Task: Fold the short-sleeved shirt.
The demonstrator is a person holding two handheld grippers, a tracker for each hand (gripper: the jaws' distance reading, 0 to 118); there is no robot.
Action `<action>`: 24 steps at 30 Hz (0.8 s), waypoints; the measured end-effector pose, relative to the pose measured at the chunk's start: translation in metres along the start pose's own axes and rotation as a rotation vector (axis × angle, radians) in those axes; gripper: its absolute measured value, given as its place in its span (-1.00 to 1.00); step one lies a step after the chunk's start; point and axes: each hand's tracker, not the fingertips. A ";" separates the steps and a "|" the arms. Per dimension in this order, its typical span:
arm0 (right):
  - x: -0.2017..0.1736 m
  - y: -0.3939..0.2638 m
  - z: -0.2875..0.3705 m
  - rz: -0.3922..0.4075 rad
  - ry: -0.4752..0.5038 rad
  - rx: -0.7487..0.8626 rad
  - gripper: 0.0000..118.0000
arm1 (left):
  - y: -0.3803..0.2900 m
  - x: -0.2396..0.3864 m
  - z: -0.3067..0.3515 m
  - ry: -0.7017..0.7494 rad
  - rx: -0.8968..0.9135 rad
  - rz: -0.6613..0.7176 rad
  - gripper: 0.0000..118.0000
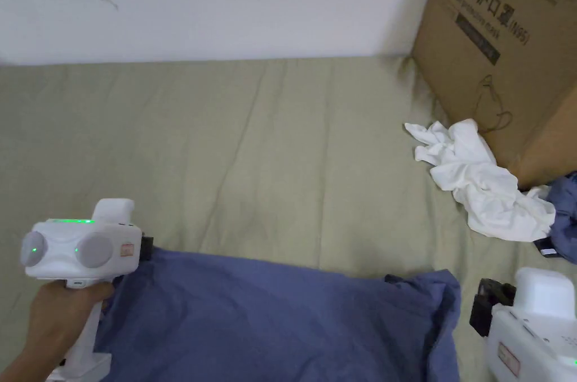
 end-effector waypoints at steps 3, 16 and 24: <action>0.009 0.002 -0.036 -0.015 0.029 -0.134 0.18 | -0.007 0.005 0.044 -0.083 0.071 0.053 -0.88; 0.001 -0.031 -0.121 0.045 0.055 -0.335 -0.37 | -0.025 0.004 0.113 -0.123 0.147 0.102 -0.88; 0.000 -0.003 -0.048 0.114 0.112 -0.087 -0.88 | -0.041 -0.012 0.147 -0.119 0.193 0.163 -0.88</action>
